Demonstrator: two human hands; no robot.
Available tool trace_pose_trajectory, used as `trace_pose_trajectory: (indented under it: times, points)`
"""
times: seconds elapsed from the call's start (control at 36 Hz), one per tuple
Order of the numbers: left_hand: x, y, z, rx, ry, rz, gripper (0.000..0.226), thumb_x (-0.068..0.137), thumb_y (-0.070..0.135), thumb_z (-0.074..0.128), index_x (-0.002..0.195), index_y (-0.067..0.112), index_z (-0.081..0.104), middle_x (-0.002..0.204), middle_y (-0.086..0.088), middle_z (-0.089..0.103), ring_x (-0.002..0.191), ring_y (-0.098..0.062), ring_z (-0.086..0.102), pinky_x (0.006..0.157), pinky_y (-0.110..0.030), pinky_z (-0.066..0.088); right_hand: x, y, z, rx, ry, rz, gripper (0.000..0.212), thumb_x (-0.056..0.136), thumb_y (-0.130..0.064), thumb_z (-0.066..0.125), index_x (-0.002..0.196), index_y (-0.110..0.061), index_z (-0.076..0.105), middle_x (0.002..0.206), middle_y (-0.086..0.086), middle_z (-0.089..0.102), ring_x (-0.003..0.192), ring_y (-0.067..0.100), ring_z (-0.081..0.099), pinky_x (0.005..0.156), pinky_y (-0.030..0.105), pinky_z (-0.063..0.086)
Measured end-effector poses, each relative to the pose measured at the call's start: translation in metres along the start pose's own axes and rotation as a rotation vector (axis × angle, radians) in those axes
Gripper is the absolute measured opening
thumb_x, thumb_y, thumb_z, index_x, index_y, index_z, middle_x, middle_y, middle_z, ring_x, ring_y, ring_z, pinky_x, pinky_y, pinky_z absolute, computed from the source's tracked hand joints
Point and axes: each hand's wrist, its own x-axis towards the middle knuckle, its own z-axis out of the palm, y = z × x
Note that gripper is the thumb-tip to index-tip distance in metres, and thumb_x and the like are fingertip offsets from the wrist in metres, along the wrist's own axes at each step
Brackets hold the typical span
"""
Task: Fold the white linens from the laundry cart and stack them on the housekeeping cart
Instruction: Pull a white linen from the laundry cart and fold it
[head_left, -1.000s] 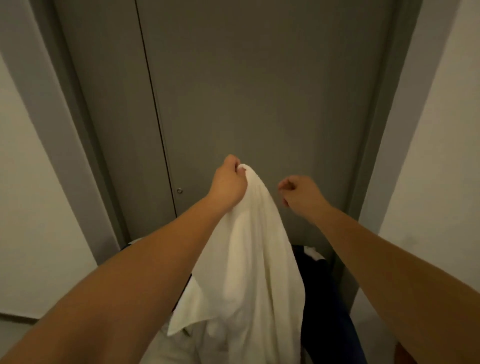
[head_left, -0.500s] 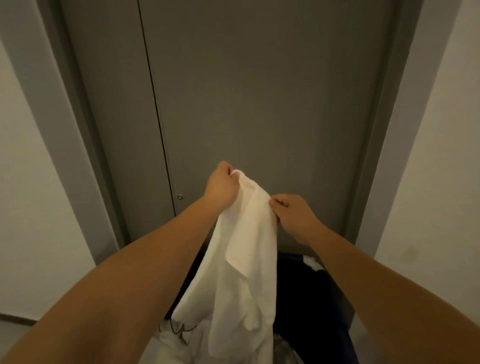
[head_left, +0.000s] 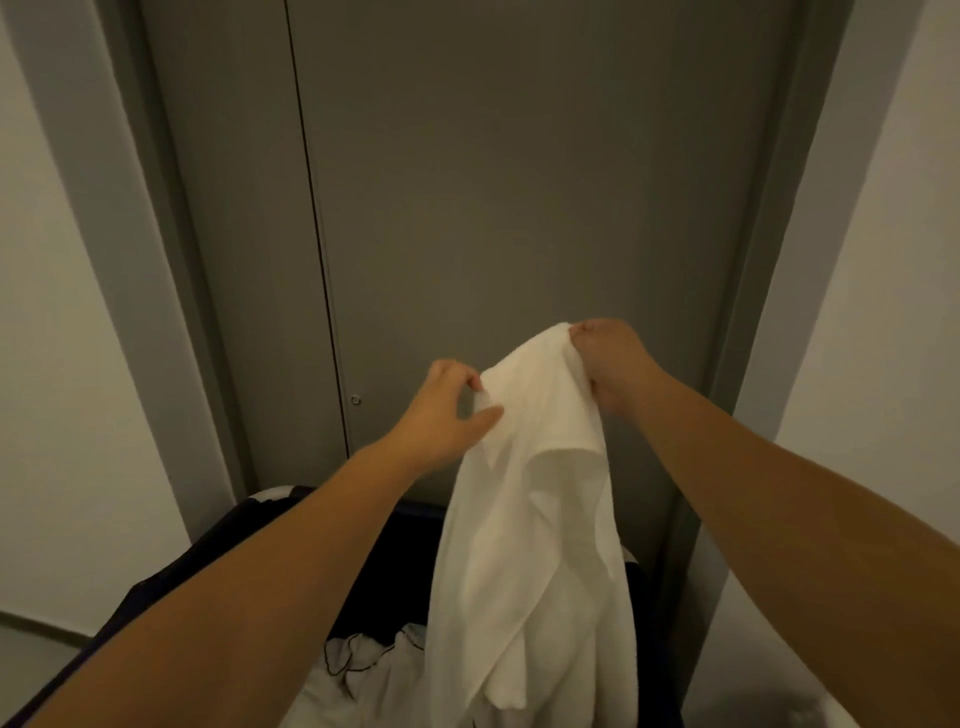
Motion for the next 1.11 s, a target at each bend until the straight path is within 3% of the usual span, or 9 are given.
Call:
trace_pose_trajectory:
  times: [0.17, 0.31, 0.36, 0.47, 0.64, 0.78, 0.83, 1.0, 1.11]
  points:
    - [-0.031, 0.007, 0.033, -0.011, -0.253, 0.092, 0.055, 0.072, 0.059, 0.073, 0.113, 0.035, 0.045, 0.118, 0.019, 0.039, 0.101, 0.001, 0.045, 0.081, -0.016, 0.039, 0.013, -0.001, 0.003, -0.037, 0.016, -0.013, 0.021, 0.091, -0.014, 0.05, 0.081, -0.012, 0.068, 0.097, 0.026, 0.066, 0.082, 0.029, 0.059, 0.072, 0.04, 0.048]
    - [-0.023, 0.008, 0.048, -0.02, -0.046, 0.035, 0.013, 0.097, 0.027, 0.051, 0.1, 0.014, 0.053, 0.098, 0.001, 0.057, 0.082, -0.014, 0.056, 0.067, -0.019, 0.042, 0.015, 0.001, 0.0, -0.07, -0.003, 0.0, 0.02, 0.093, -0.018, 0.05, 0.08, -0.015, 0.066, 0.095, 0.015, 0.065, 0.09, 0.029, 0.059, 0.087, 0.044, 0.052]
    - [-0.013, 0.012, 0.039, -0.142, 0.035, -0.064, 0.013, 0.1, 0.021, 0.043, 0.1, 0.014, 0.053, 0.085, -0.001, 0.059, 0.071, -0.011, 0.055, 0.055, -0.011, 0.04, 0.017, 0.002, -0.006, -0.1, -0.004, -0.015, 0.023, 0.095, -0.016, 0.048, 0.08, -0.012, 0.065, 0.09, 0.013, 0.062, 0.086, 0.027, 0.056, 0.08, 0.039, 0.05]
    - [0.01, 0.025, 0.013, -0.108, 0.153, -0.098, 0.01, 0.099, 0.018, 0.041, 0.095, 0.013, 0.049, 0.075, 0.002, 0.053, 0.064, -0.009, 0.046, 0.054, -0.023, 0.035, 0.02, 0.014, -0.021, -0.436, -0.001, -0.073, 0.031, 0.099, -0.015, 0.038, 0.105, 0.002, 0.063, 0.101, 0.02, 0.06, 0.085, 0.028, 0.054, 0.072, 0.033, 0.044]
    - [0.032, 0.042, -0.005, 0.062, 0.031, -0.028, 0.011, 0.097, 0.015, 0.043, 0.101, 0.014, 0.053, 0.084, -0.003, 0.057, 0.066, -0.016, 0.05, 0.056, -0.028, 0.039, 0.007, 0.046, -0.014, -0.484, -0.093, -0.136, 0.023, 0.093, -0.001, 0.047, 0.092, -0.004, 0.069, 0.082, 0.01, 0.062, 0.072, 0.017, 0.054, 0.053, 0.019, 0.04]
    - [0.03, 0.035, 0.005, 0.19, -0.057, -0.025, 0.016, 0.094, 0.012, 0.046, 0.106, 0.009, 0.057, 0.087, -0.004, 0.056, 0.074, -0.02, 0.051, 0.059, -0.027, 0.038, -0.023, 0.05, -0.002, -0.386, -0.412, -0.076, 0.008, 0.086, -0.017, 0.066, 0.088, -0.011, 0.07, 0.076, 0.003, 0.067, 0.061, 0.012, 0.058, 0.061, 0.026, 0.048]
    - [0.031, 0.035, 0.007, 0.183, -0.017, -0.035, 0.016, 0.093, 0.012, 0.048, 0.105, 0.008, 0.058, 0.087, -0.004, 0.057, 0.075, -0.019, 0.051, 0.057, -0.027, 0.037, -0.033, 0.056, 0.007, -0.409, -0.489, -0.044, 0.023, 0.085, -0.025, 0.071, 0.092, -0.004, 0.069, 0.082, 0.008, 0.071, 0.063, 0.011, 0.064, 0.061, 0.025, 0.051]
    - [0.035, 0.033, -0.003, 0.154, 0.041, -0.053, 0.01, 0.092, 0.015, 0.052, 0.1, 0.013, 0.058, 0.078, 0.005, 0.054, 0.066, -0.008, 0.049, 0.053, -0.022, 0.036, -0.037, 0.078, 0.045, -0.442, -0.227, -0.158, 0.037, 0.08, -0.037, 0.072, 0.08, -0.001, 0.063, 0.073, 0.01, 0.066, 0.063, 0.016, 0.059, 0.06, 0.029, 0.049]
    - [0.029, 0.022, -0.014, 0.151, 0.052, -0.058, 0.007, 0.093, 0.017, 0.055, 0.098, 0.014, 0.058, 0.088, -0.004, 0.062, 0.073, -0.017, 0.055, 0.055, -0.022, 0.039, -0.032, 0.075, 0.059, -0.442, -0.108, -0.237, 0.024, 0.089, -0.015, 0.053, 0.069, 0.0, 0.053, 0.061, 0.007, 0.047, 0.054, 0.019, 0.043, 0.049, 0.025, 0.035]
